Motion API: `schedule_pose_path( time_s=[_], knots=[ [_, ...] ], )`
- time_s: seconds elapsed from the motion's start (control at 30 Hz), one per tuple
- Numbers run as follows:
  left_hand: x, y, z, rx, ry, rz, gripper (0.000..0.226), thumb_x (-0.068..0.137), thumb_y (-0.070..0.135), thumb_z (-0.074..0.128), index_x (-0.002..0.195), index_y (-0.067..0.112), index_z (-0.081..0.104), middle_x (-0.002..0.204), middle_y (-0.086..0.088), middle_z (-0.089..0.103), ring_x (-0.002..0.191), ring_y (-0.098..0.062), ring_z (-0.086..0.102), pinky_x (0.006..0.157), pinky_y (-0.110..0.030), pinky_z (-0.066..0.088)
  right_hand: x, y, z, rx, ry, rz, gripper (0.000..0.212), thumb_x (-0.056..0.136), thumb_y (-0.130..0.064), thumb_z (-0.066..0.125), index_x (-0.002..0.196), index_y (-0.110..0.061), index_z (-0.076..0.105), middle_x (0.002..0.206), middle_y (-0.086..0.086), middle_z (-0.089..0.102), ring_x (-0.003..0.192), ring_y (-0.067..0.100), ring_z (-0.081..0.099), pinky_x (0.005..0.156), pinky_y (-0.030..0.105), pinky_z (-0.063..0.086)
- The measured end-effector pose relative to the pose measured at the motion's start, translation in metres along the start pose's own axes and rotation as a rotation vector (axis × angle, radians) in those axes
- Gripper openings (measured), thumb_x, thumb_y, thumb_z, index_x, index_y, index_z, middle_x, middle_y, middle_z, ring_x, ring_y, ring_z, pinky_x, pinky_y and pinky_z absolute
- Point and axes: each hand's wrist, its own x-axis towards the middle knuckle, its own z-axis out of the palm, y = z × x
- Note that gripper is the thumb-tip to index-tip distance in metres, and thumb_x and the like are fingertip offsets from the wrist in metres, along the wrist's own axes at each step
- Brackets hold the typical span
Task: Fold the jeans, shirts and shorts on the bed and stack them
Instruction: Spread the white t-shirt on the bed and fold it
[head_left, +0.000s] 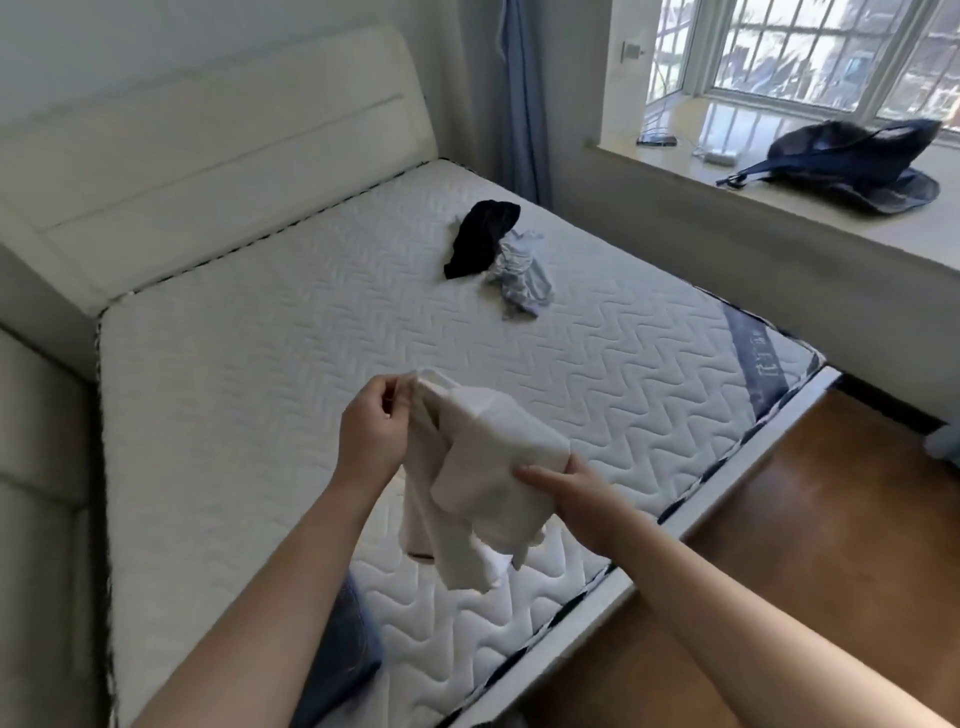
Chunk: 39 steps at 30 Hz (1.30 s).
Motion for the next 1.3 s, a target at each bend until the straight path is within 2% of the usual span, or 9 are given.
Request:
schedule_pose_path(
  time_s=[0.17, 0.33, 0.53, 0.63, 0.73, 0.9, 0.97, 1.1, 1.3],
  knots=[
    [0.031, -0.042, -0.009, 0.086, 0.038, -0.107, 0.017, 0.098, 0.034, 0.056, 0.095, 0.021, 0.066, 0.079, 0.015, 0.063, 0.074, 0.004, 0.058, 0.061, -0.006, 0.038, 0.040, -0.039, 0.028, -0.104, 0.211, 0.024, 0.027, 0.083, -0.021, 0.075, 0.104, -0.006, 0.069, 0.086, 0.008, 0.076, 0.077, 0.021, 0.073, 0.061, 0.031, 0.056],
    [0.042, -0.086, 0.007, 0.110, -0.002, -0.183, 0.021, 0.096, 0.037, 0.057, 0.088, 0.019, 0.065, 0.079, 0.007, 0.065, 0.073, -0.012, 0.058, 0.062, -0.025, 0.039, 0.064, -0.079, 0.051, 0.030, 0.177, 0.077, 0.011, 0.087, -0.016, 0.069, 0.092, -0.007, 0.068, 0.075, 0.007, 0.073, 0.065, 0.017, 0.070, 0.055, 0.028, 0.057],
    [0.028, -0.110, 0.027, 0.052, -0.079, -0.236, 0.021, 0.094, 0.039, 0.058, 0.079, 0.025, 0.062, 0.071, 0.015, 0.063, 0.075, -0.010, 0.063, 0.060, -0.015, 0.042, 0.097, -0.098, 0.077, 0.074, 0.135, 0.058, 0.006, 0.088, -0.007, 0.067, 0.094, -0.007, 0.067, 0.081, 0.008, 0.074, 0.071, 0.018, 0.071, 0.060, 0.029, 0.058],
    [0.022, -0.096, 0.028, -0.071, -0.057, -0.233, 0.009, 0.096, 0.029, 0.055, 0.090, 0.034, 0.061, 0.081, 0.021, 0.065, 0.085, -0.006, 0.066, 0.069, -0.015, 0.047, 0.113, -0.098, 0.083, 0.040, 0.117, 0.075, 0.002, 0.088, -0.008, 0.068, 0.090, -0.009, 0.067, 0.075, 0.006, 0.074, 0.066, 0.017, 0.072, 0.058, 0.030, 0.059],
    [0.015, -0.070, 0.025, -0.360, -0.112, -0.149, 0.037, 0.095, 0.061, 0.039, 0.111, 0.036, 0.061, 0.107, 0.019, 0.067, 0.098, -0.003, 0.065, 0.082, -0.024, 0.052, 0.128, -0.097, 0.081, 0.011, 0.091, 0.102, 0.010, 0.088, -0.009, 0.069, 0.097, -0.006, 0.068, 0.081, 0.010, 0.075, 0.073, 0.021, 0.073, 0.061, 0.033, 0.059],
    [0.015, -0.042, 0.045, -0.463, -0.244, -0.158, 0.076, 0.073, 0.060, 0.075, 0.137, 0.041, 0.040, 0.132, 0.020, 0.054, 0.112, 0.000, 0.060, 0.086, -0.019, 0.052, 0.154, -0.093, 0.070, 0.013, 0.030, 0.165, 0.019, 0.089, -0.007, 0.066, 0.106, 0.001, 0.065, 0.086, 0.015, 0.075, 0.074, 0.025, 0.074, 0.058, 0.032, 0.058],
    [0.023, -0.034, 0.062, -0.458, -0.179, -0.194, 0.069, 0.078, 0.043, 0.078, 0.137, 0.034, 0.043, 0.125, 0.015, 0.059, 0.106, -0.001, 0.063, 0.080, -0.018, 0.053, 0.166, -0.092, 0.061, -0.017, -0.019, 0.190, 0.020, 0.089, -0.006, 0.066, 0.107, 0.003, 0.065, 0.090, 0.017, 0.074, 0.077, 0.027, 0.073, 0.061, 0.032, 0.058],
    [0.042, -0.026, 0.093, -0.371, -0.041, -0.260, 0.006, 0.096, 0.031, 0.061, 0.101, 0.031, 0.058, 0.079, 0.008, 0.068, 0.067, -0.007, 0.066, 0.059, -0.014, 0.046, 0.187, -0.094, 0.031, -0.040, -0.124, 0.235, 0.023, 0.088, -0.011, 0.068, 0.108, 0.001, 0.065, 0.093, 0.018, 0.073, 0.083, 0.028, 0.072, 0.070, 0.034, 0.057],
    [0.064, -0.020, 0.121, -0.266, -0.009, -0.315, 0.009, 0.097, 0.035, 0.055, 0.089, 0.033, 0.058, 0.075, 0.013, 0.066, 0.069, -0.004, 0.062, 0.059, -0.015, 0.044, 0.212, -0.093, -0.010, -0.074, -0.436, 0.246, 0.038, 0.083, -0.008, 0.071, 0.120, -0.007, 0.063, 0.107, 0.016, 0.069, 0.099, 0.031, 0.067, 0.080, 0.036, 0.056]
  ],
)
